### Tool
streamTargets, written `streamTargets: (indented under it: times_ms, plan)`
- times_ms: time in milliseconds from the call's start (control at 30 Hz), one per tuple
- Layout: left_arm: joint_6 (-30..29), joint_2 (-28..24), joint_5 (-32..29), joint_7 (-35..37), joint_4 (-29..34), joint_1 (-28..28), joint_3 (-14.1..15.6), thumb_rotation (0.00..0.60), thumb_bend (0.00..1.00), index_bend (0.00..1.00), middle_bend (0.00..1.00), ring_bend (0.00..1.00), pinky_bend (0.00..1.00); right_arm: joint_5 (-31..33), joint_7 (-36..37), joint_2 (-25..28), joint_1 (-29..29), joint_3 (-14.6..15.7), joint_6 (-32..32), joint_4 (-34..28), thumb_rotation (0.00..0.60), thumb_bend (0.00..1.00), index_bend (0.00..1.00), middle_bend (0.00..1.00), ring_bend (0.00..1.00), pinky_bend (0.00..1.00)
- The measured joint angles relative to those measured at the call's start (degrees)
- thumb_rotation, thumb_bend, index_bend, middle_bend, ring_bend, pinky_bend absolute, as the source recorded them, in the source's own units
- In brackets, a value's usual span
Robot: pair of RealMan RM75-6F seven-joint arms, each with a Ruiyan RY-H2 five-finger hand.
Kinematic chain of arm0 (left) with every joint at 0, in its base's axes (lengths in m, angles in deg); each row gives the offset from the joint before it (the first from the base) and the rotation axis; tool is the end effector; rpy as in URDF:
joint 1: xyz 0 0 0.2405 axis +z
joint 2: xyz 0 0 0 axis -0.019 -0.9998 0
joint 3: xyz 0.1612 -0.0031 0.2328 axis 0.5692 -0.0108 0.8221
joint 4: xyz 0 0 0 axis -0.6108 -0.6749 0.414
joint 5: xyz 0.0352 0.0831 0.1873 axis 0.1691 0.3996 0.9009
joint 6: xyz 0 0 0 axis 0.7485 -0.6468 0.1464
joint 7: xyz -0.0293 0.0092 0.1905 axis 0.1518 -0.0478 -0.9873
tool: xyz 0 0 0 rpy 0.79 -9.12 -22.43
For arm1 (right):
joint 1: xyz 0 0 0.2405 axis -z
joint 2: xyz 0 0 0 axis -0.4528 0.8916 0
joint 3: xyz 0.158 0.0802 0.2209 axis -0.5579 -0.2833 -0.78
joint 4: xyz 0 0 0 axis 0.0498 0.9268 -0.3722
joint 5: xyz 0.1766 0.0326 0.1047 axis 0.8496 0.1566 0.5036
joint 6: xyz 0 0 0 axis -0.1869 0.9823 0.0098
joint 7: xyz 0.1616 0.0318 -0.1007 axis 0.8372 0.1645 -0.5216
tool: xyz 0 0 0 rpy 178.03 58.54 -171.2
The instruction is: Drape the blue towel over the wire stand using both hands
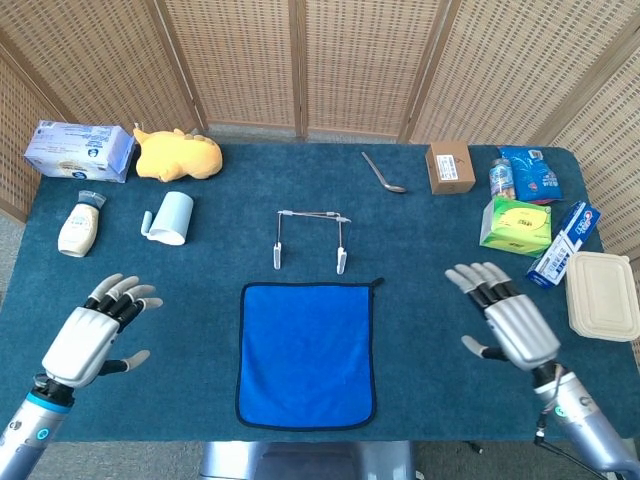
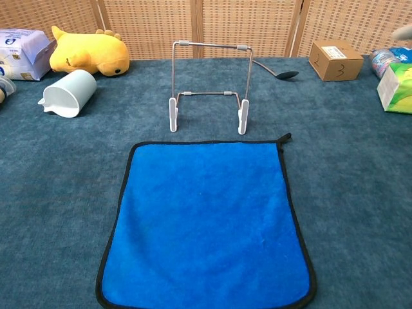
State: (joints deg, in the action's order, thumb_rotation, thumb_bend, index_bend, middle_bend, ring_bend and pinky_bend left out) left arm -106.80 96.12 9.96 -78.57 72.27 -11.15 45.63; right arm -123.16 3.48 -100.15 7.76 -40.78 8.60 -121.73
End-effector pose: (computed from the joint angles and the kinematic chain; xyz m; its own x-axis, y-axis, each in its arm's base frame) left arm -0.2294 0.2459 0.1340 0.3798 0.0793 0.9217 0.8758 -0.3516 -0.3306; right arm -0.2366 -0.2938 0.1259 0.3950 -0.1513 0.9061 -0.8568 -0.4165 0.3040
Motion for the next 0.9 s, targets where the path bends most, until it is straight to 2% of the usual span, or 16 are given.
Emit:
streamTargets:
  times_ms: [467, 733, 900]
  plan:
    - [-3.6, -1.1, 0.6, 2.1, 1.0, 1.9, 1.2, 0.600, 0.23, 0.28, 0.25, 0.17, 0.11, -4.0, -3.8, -10.4, -6.7, 1.8, -6.1, 3.7, 0.600, 0.24, 0.12, 0.12, 0.04, 0.05]
    - [-4.0, -0.1, -0.2, 3.0, -0.5, 2.5, 1.9, 0.600, 0.23, 0.29, 0.25, 0.17, 0.11, -4.7, -5.7, -17.9, -10.7, 1.6, -8.4, 9.7, 0.600, 0.24, 0.07, 0.13, 0.04, 0.05]
    - [-4.0, 0.2, -0.4, 3.1, -0.7, 2.6, 2.0, 0.600, 0.23, 0.29, 0.25, 0.17, 0.11, -4.7, -6.4, -20.5, -12.1, 1.7, -8.7, 12.8, 0.600, 0.24, 0.07, 0.13, 0.04, 0.05]
